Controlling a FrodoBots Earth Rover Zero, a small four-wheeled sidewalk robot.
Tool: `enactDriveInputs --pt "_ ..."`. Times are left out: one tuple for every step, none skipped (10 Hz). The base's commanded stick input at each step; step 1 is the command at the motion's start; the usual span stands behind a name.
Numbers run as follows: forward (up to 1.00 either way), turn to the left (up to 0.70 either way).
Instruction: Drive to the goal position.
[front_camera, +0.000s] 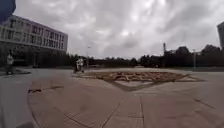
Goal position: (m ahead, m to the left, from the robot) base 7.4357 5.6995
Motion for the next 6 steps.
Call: enactDriveInputs --pt "0.7 0.35" --pt "0.7 0.35" --pt "0.7 0.3" --pt "0.7 0.08" --pt "0.7 0.03" --pt "0.7 0.03"
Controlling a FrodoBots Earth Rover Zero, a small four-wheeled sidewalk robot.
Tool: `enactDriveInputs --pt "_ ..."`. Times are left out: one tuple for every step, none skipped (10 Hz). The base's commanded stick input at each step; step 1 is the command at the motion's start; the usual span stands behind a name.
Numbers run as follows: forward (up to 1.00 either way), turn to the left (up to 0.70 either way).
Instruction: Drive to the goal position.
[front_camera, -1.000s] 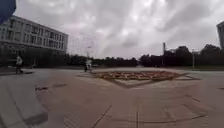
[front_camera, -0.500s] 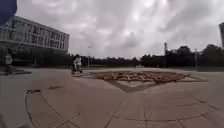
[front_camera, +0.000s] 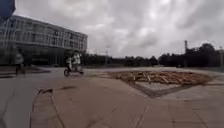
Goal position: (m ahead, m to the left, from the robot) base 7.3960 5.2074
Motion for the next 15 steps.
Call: enactDriveInputs --pt "0.7 0.02" --pt "0.7 0.02" --pt "0.7 0.02" --pt "0.7 0.02" --pt "0.7 0.02" --pt "0.7 0.02" --pt "0.7 0.02" --pt "0.7 0.02" --pt "0.7 0.03" --pt "0.7 0.08" --pt "0.7 0.35" --pt "0.7 0.35" --pt "0.7 0.3" --pt "0.7 0.2" --pt "0.7 0.05"
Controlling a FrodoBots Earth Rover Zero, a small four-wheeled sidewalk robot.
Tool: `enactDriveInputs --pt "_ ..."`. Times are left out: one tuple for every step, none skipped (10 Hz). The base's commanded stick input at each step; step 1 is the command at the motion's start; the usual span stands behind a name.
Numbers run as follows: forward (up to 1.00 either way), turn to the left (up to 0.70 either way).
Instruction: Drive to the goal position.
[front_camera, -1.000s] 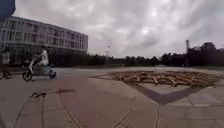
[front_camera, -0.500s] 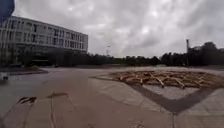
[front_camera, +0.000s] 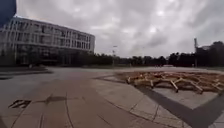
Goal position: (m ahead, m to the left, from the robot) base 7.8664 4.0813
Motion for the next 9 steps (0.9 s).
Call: enactDriveInputs --pt "0.7 0.04" --pt "0.7 0.03" --pt "0.7 0.03" --pt "0.7 0.03" --pt "0.7 0.03" --pt "0.7 0.03" --pt "0.7 0.03" --pt "0.7 0.03" --pt "0.7 0.03"
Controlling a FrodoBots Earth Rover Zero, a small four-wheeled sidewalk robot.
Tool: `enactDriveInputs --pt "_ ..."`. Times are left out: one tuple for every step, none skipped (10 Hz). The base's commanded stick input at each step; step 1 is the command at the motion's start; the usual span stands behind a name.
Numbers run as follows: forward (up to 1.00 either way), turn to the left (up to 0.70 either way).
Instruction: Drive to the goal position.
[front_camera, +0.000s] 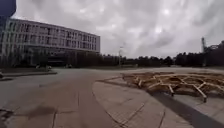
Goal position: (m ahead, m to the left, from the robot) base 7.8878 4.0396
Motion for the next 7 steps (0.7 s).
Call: enactDriveInputs --pt "0.7 0.03" --pt "0.7 0.06" --pt "0.7 0.15" --pt "0.7 0.29" --pt "0.7 0.35" --pt "0.7 0.35" --pt "0.7 0.31"
